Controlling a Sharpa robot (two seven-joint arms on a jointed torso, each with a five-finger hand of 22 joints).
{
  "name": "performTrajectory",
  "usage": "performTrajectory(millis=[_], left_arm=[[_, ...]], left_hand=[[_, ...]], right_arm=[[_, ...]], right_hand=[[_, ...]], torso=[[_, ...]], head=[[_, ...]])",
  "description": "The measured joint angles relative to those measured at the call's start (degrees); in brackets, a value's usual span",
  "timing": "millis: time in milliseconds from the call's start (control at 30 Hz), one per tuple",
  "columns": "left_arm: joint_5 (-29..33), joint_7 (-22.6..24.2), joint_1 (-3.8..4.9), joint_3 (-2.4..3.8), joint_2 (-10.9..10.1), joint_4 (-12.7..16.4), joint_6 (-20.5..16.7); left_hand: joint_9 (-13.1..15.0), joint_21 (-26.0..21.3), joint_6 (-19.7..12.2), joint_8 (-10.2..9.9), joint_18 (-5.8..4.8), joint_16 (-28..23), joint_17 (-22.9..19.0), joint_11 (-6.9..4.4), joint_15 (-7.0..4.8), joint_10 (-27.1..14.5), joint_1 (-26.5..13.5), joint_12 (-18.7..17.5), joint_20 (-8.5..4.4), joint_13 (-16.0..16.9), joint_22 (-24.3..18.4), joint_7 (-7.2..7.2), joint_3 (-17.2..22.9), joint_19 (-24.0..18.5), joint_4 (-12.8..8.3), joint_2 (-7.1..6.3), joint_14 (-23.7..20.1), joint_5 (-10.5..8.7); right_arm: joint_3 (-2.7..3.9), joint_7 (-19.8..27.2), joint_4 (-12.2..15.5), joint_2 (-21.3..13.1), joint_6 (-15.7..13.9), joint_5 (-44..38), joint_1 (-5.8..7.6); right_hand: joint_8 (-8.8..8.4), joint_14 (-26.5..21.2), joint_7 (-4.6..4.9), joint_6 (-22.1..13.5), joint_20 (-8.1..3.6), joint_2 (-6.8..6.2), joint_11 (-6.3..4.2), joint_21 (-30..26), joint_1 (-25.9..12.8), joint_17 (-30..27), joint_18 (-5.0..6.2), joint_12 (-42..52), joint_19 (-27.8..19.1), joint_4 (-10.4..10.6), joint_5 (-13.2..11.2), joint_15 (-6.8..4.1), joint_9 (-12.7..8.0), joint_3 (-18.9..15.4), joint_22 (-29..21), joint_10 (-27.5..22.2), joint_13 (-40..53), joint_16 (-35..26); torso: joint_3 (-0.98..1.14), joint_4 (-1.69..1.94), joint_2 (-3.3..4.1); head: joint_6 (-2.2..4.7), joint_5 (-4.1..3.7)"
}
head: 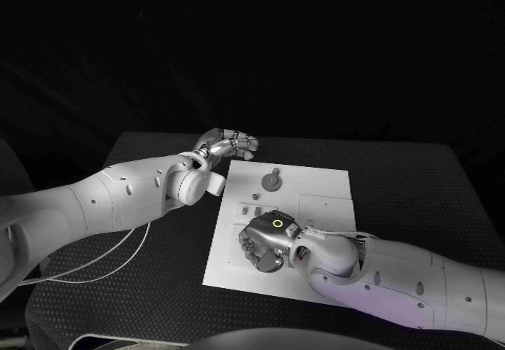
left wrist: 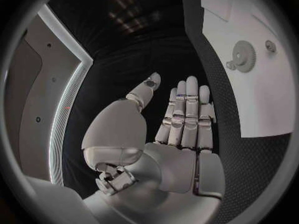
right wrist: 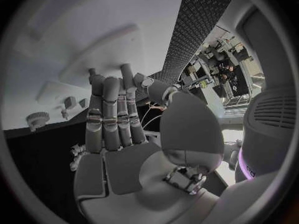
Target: Assemble the parts on the task board
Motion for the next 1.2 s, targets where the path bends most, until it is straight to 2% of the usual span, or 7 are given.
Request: performTrajectory(millis=[633,733,800,833,900,1000,1200], left_arm=[[0.0,-0.1,0.01,0.0,-0.1,0.1,0.0],[0.0,-0.1,0.01,0.0,-0.1,0.1,0.0],[0.0,-0.1,0.01,0.0,-0.1,0.1,0.0],[0.0,-0.1,0.01,0.0,-0.1,0.1,0.0],[0.0,-0.1,0.01,0.0,-0.1,0.1,0.1],[0.0,-0.2,0.01,0.0,-0.2,0.1,0.1],[0.0,-0.2,0.01,0.0,-0.2,0.0,0.1]], left_hand=[[0.0,-0.2,0.0,0.0,0.0,0.0,0.1,0.0,0.0,0.0,0.0,0.0,0.0,0.0,0.0,0.0,0.0,0.0,0.0,0.0,0.0,0.0],[0.0,-0.2,0.0,0.0,0.0,0.0,0.1,0.0,0.0,0.0,0.0,0.0,0.0,0.0,0.0,0.01,0.0,0.0,0.0,0.0,0.0,0.0],[0.0,-0.2,0.0,0.0,0.0,0.0,0.2,0.0,0.0,0.0,0.0,0.0,0.0,0.0,0.1,0.01,0.0,0.0,0.0,0.0,0.0,0.0],[0.0,-0.2,0.0,0.0,0.0,0.0,0.2,0.0,0.0,0.0,0.0,0.0,0.0,0.0,0.1,0.01,0.0,0.0,0.0,0.0,0.0,0.0],[0.0,-0.2,0.0,0.0,0.0,0.0,0.2,0.0,0.0,0.0,0.0,0.0,0.0,0.0,0.1,0.01,0.0,0.0,0.0,0.0,0.0,0.0],[0.0,-0.2,0.0,0.0,0.0,0.0,0.2,0.0,0.0,0.0,0.0,0.0,0.0,0.0,0.1,0.01,0.0,0.0,0.0,0.0,0.0,0.0],[0.0,-0.2,0.0,0.0,0.0,-0.2,0.2,0.0,0.0,0.0,0.0,0.0,0.0,0.0,0.1,0.02,0.0,0.0,0.0,0.0,0.0,0.0]], right_arm=[[-0.45,-0.5,-0.7,1.0,-0.1,-1.3,0.11],[-0.45,-0.4,-0.8,1.0,-0.1,-1.0,0.11],[-0.46,-0.3,-0.8,0.9,-0.2,-0.7,0.12],[-0.5,-0.2,-0.8,0.9,-0.3,-0.5,0.12],[-0.55,-0.3,-0.6,0.8,-0.4,-0.3,0.09],[-0.59,-0.4,-0.4,0.6,-0.8,0.1,0.04],[-0.63,-0.6,-0.1,0.2,-2.0,0.8,-0.01]], right_hand=[[-0.43,-0.1,0.07,-0.1,0.25,0.0,0.08,0.0,0.0,0.2,0.23,-0.2,-0.3,-0.4,0.0,0.09,0.3,0.3,0.0,-0.1,3.8,0.0],[-1.35,-1.0,0.7,-1.0,0.7,-0.68,0.84,-0.2,0.4,0.2,0.41,-1.1,-1.3,-0.6,0.0,0.4,0.3,1.5,0.2,-1.3,5.1,-0.3],[-2.35,-2.0,1.19,-2.3,0.99,-1.93,1.44,-0.6,-0.6,0.0,1.11,-1.9,-2.4,-0.8,0.1,0.88,-0.1,1.6,0.2,-2.5,5.1,-1.2],[-2.99,-2.7,1.49,-3.0,1.28,-2.7,1.87,-1.0,-1.3,-0.3,1.57,-2.5,-3.3,-1.2,0.5,1.26,-0.3,0.5,0.2,-3.4,5.0,-1.8],[-3.89,-3.7,2.05,-4.1,1.71,-3.76,2.43,-1.6,-3.0,-0.8,1.6,-3.4,-4.7,-2.1,1.2,1.88,-0.6,-2.3,0.2,-4.8,4.6,-2.6],[-4.94,-4.8,2.8,-5.7,2.14,-4.29,3.21,-2.3,-7.0,-1.6,0.79,-4.5,-6.3,-4.1,2.5,2.59,-1.0,-8.3,0.2,-6.5,4.5,-3.6],[-5.99,-5.1,3.76,-7.5,2.63,-4.67,4.1,-2.7,-8.2,-2.3,0.72,-5.9,-6.8,-5.1,1.9,3.16,-1.4,-11.6,0.2,-9.0,4.0,-3.8]], torso=[[0.07,0.0,-0.01],[0.07,-0.02,-0.02],[0.07,-0.04,-0.03],[0.07,-0.05,-0.03],[0.09,-0.06,-0.03],[0.11,-0.06,-0.04],[0.11,-0.06,-0.04]], head=[[0.05,0.01],[0.07,-0.01],[0.07,-0.01],[0.07,-0.01],[0.06,-0.01],[0.05,-0.01],[0.2,-0.16]])
